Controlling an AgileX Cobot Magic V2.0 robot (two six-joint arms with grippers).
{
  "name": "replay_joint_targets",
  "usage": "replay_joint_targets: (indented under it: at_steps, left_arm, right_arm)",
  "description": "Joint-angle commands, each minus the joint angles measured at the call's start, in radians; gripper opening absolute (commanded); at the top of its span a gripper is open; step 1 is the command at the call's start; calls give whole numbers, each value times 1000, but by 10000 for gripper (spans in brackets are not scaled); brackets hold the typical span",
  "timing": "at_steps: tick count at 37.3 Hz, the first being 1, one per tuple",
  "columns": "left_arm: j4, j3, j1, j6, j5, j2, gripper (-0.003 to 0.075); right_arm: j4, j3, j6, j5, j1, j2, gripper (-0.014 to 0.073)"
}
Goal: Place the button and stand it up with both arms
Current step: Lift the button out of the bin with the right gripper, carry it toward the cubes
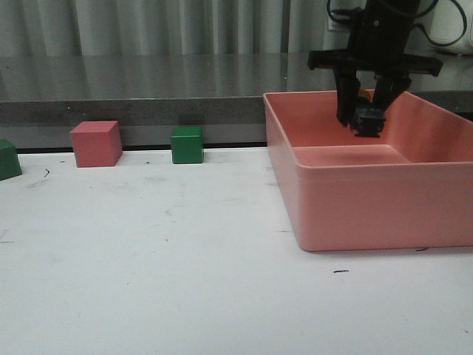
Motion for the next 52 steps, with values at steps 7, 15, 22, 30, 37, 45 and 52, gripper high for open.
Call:
replay_joint_targets:
  at_steps: [7, 15, 22, 30, 37, 45, 52]
  left_arm:
    - [-9, -36, 2, -3, -85, 15, 690]
    - [-9, -36, 2, -3, -85, 15, 690]
    - [-9, -36, 2, -3, -85, 15, 690]
    - [-9, -36, 2, -3, -85, 15, 690]
    - [-9, -36, 2, -3, -85, 15, 690]
    - [-9, -36, 2, -3, -85, 15, 690]
    - [-9, -36, 2, -3, -85, 15, 690]
  right_arm:
    - [58, -54, -1, 114, 99, -159, 181]
    - [83, -54, -1, 96, 276, -166, 181]
    - [122, -55, 2, 9, 426, -126, 181]
    - [147, -111, 14, -26, 555, -24, 181]
    - [147, -252, 61, -3, 595, 100, 181]
    - [57, -311, 215, -2, 579, 189, 182]
    - [49, -311, 305, -2, 577, 242, 182]
